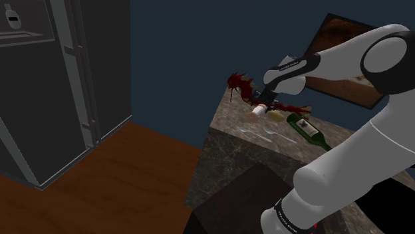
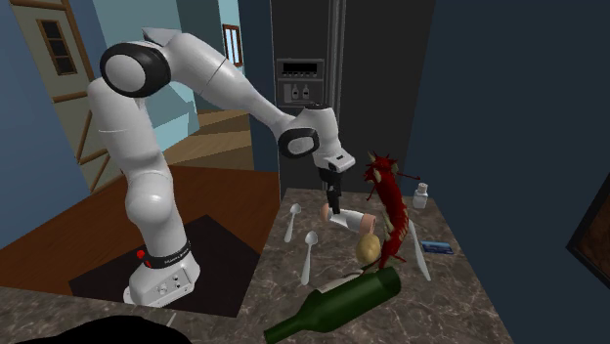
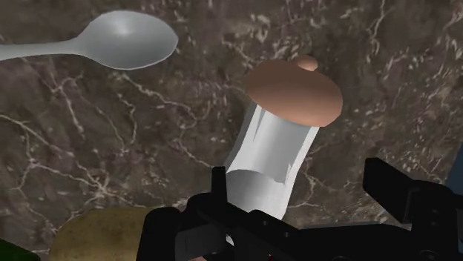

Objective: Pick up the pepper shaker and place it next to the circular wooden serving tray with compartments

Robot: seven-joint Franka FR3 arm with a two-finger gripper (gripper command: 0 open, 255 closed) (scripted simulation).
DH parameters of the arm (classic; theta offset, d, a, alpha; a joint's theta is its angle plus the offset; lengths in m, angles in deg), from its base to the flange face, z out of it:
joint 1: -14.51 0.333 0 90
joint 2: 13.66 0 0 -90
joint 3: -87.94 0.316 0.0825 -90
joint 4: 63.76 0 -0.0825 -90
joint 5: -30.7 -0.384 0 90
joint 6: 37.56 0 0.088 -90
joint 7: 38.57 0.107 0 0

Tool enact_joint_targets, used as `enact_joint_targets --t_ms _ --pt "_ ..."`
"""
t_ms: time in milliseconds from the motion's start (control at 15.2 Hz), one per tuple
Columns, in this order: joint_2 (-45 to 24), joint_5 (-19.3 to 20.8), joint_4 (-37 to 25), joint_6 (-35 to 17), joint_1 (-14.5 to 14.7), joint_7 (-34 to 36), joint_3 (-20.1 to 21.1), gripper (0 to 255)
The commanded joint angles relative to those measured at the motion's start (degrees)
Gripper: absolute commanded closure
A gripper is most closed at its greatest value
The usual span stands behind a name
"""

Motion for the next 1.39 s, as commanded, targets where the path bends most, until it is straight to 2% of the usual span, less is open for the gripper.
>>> enact_joint_targets --t_ms 0,528,1056,1122,1320 --pt "-3.3 -1.4 -1.7 -2.7 -1.0 0.0 -1.2 0" --pt "-9.5 -5.0 -2.4 -8.3 -1.4 -2.3 -1.0 0" --pt "-9.5 -5.0 -2.4 -8.3 -1.4 -2.3 -1.0 0" --pt "-9.5 -5.0 -2.4 -8.3 -1.4 -2.3 -1.0 255" --pt "-9.5 -5.0 -2.4 -8.3 -1.4 -2.3 -1.0 255"
